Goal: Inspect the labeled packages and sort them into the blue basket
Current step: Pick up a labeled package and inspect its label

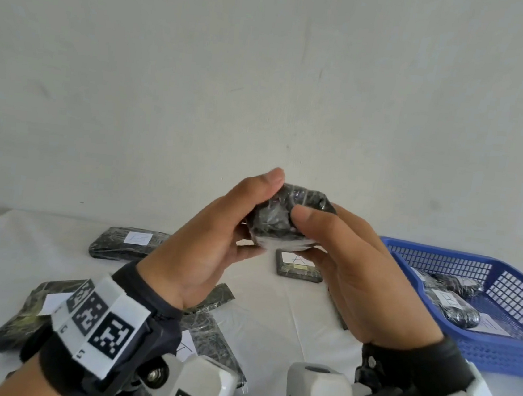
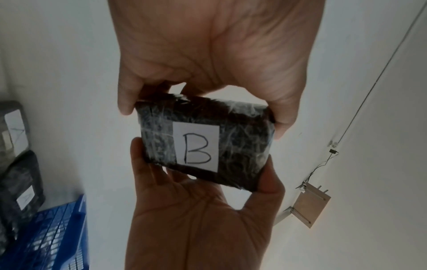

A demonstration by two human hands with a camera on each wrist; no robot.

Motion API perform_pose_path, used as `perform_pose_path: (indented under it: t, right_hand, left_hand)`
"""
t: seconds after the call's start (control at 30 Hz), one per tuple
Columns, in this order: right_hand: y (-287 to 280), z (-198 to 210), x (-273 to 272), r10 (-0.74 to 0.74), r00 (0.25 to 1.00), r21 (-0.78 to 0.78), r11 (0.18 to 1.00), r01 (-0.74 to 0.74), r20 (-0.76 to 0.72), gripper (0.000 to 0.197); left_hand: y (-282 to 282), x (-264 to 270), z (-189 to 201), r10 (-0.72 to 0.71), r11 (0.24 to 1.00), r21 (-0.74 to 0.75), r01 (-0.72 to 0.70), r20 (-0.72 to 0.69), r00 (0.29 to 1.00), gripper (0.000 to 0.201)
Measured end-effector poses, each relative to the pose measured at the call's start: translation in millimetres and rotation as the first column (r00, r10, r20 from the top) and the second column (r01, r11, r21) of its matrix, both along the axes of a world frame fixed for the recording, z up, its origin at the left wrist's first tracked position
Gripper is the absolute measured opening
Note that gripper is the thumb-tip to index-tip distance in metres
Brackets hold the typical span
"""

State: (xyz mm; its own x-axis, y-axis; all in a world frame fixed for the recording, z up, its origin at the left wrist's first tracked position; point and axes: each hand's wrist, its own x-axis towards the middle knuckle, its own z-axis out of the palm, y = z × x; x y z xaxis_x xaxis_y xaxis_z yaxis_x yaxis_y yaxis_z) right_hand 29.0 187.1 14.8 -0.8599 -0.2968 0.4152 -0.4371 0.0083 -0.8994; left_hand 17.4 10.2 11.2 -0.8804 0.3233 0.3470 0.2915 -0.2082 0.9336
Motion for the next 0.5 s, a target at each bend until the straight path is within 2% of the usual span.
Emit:
perform_pose_path:
  t: [0.1, 0.2, 0.33, 0.43, 0.5]
  right_hand:
    - [0.2, -1.1, -2.0, 0.01, 1.0, -0.052, 0.999, -0.009, 0.019, 0.045]
    - [-0.2, -0.8, -1.8, 0.042, 0.998, -0.032, 0.999, -0.04, 0.038, 0.041]
    - [-0.6, -1.5, -5.5, 0.012, 0.999, -0.067, 0.998, -0.009, 0.044, 0.035]
    - [-2.6, -1.6, -1.8, 0.006, 1.0, -0.028, 1.0, -0.006, 0.013, 0.033]
    - [-4.7, -1.5, -1.6, -0.042, 0.999, 0.01, 0.999, 0.042, -0.003, 0.036]
  left_hand:
    - [1.4, -0.1, -1.6, -0.019, 1.0, -0.024, 0.019, 0.017, 1.0, 0.04]
    - [3.2, -1.8, -2.6, -0.003, 0.999, -0.051, 0.004, 0.019, 1.0, 0.035]
    - [4.7, -2.6, -4.2, 0.015, 0.999, -0.043, -0.013, 0.039, 0.999, 0.044]
    - [5.1, -2.8, -3.1, 0.071, 0.997, -0.014, -0.071, 0.027, 0.997, 0.041]
    - [4.4, -4.4, -3.5, 0.102, 0.994, 0.027, -0.103, 0.051, 0.993, 0.047]
